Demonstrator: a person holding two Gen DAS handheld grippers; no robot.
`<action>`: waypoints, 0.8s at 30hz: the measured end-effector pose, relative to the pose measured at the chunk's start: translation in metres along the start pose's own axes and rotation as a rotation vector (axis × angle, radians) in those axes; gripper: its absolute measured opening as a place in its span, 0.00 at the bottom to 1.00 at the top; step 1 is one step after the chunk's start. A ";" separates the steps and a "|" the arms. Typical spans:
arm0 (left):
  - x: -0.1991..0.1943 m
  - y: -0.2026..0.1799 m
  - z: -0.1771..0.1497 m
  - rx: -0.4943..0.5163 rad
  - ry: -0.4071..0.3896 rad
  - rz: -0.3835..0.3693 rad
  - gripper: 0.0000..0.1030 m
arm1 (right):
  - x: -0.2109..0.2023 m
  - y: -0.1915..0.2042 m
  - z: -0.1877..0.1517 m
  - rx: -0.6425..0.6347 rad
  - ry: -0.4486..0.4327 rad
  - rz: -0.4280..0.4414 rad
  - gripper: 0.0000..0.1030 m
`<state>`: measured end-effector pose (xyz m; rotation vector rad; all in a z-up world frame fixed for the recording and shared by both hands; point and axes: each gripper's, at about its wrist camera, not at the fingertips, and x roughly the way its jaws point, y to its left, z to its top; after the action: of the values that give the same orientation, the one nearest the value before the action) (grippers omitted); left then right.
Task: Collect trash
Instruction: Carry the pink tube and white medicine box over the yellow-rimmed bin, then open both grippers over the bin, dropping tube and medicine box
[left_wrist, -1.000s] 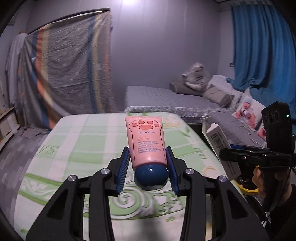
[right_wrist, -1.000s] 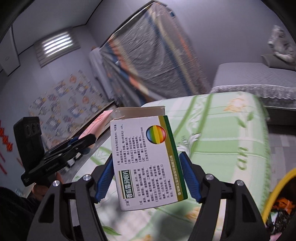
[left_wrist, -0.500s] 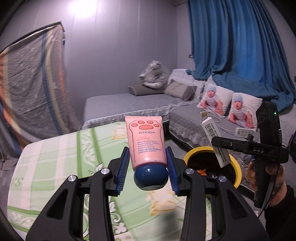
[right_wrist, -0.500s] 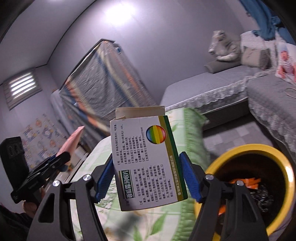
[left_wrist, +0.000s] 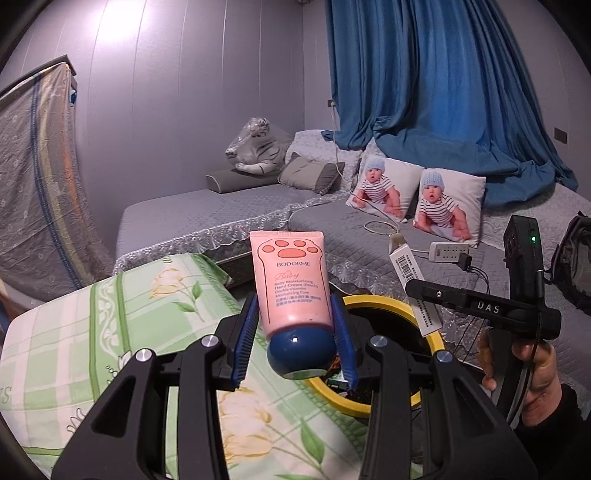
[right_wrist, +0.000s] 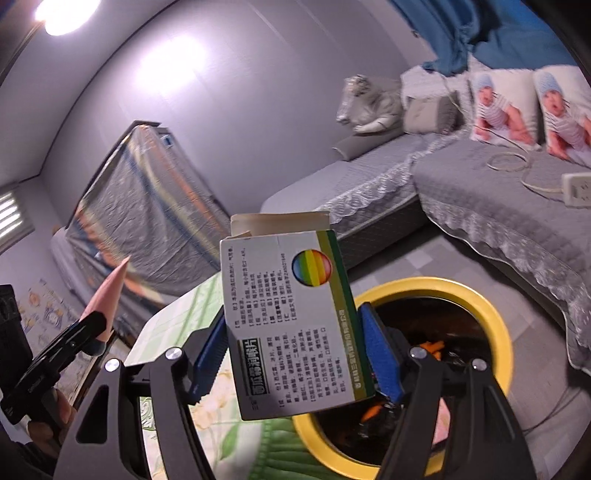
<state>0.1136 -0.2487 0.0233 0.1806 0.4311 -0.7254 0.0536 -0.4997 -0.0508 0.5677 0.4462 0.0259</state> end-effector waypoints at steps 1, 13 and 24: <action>0.005 -0.004 0.000 0.003 0.001 -0.005 0.36 | -0.001 -0.005 -0.001 0.012 -0.003 -0.011 0.63; 0.062 -0.032 -0.004 -0.005 0.051 -0.046 0.36 | 0.005 -0.063 -0.013 0.118 0.008 -0.138 0.64; 0.153 -0.038 -0.028 -0.081 0.225 -0.117 0.36 | 0.022 -0.090 -0.018 0.172 0.049 -0.229 0.64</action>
<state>0.1809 -0.3600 -0.0693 0.1619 0.6889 -0.8042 0.0575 -0.5634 -0.1205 0.6825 0.5625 -0.2197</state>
